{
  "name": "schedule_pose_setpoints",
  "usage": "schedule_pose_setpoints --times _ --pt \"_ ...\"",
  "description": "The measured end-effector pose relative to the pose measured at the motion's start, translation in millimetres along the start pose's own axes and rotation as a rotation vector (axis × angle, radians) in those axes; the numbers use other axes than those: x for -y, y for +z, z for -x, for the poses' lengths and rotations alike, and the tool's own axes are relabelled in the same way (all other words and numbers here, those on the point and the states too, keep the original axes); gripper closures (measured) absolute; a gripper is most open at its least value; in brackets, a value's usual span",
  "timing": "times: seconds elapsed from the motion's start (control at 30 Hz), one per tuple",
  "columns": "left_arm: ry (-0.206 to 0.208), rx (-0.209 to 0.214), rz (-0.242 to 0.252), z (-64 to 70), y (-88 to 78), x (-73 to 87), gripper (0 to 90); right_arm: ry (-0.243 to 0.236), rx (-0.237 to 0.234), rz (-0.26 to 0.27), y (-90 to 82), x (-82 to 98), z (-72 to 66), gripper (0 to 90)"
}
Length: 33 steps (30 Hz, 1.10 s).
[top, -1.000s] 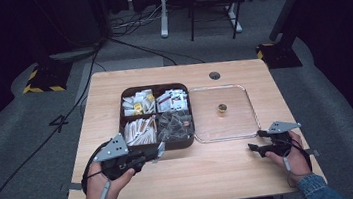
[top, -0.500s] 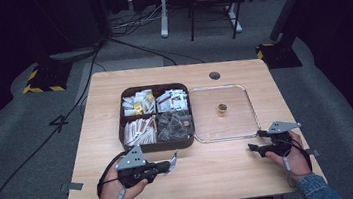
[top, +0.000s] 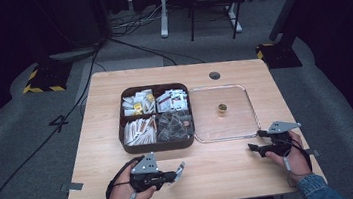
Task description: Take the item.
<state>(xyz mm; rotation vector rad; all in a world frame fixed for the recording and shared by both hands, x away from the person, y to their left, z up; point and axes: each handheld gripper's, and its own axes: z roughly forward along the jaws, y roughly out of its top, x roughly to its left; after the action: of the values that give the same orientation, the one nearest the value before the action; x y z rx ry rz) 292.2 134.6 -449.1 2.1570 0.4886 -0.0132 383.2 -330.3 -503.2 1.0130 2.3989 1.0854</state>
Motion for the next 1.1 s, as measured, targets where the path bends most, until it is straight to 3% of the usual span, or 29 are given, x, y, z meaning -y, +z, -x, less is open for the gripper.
schedule_pose_setpoints --times 0.27,0.73,0.87,0.9,0.97,1.0,1.1 --pt "0.005 0.043 -0.078 2.8 11.0 2.0 88.2 0.000 0.000 0.000 0.0 0.0 0.0 27.5" --pt "-0.011 0.106 -0.095 3.1 21.5 2.8 83.8 0.000 0.000 0.000 0.0 0.0 0.0 27.5" --pt "-0.043 0.130 -0.077 2.2 24.7 4.6 66.3 0.000 0.000 0.000 0.0 0.0 0.0 27.5" --pt "-0.064 0.157 -0.065 3.2 26.1 4.6 61.2 0.000 0.000 0.000 0.0 0.0 0.0 27.5" --pt "-0.065 0.169 -0.055 3.6 27.0 4.3 51.0 0.000 0.000 0.000 0.0 0.0 0.0 27.5" --pt "-0.064 0.166 -0.026 4.2 27.8 3.4 47.3 0.000 0.000 0.000 0.0 0.0 0.0 27.5" --pt "-0.062 0.169 0.000 3.8 25.4 2.0 43.4 0.001 0.000 0.000 0.0 0.0 0.0 27.5"
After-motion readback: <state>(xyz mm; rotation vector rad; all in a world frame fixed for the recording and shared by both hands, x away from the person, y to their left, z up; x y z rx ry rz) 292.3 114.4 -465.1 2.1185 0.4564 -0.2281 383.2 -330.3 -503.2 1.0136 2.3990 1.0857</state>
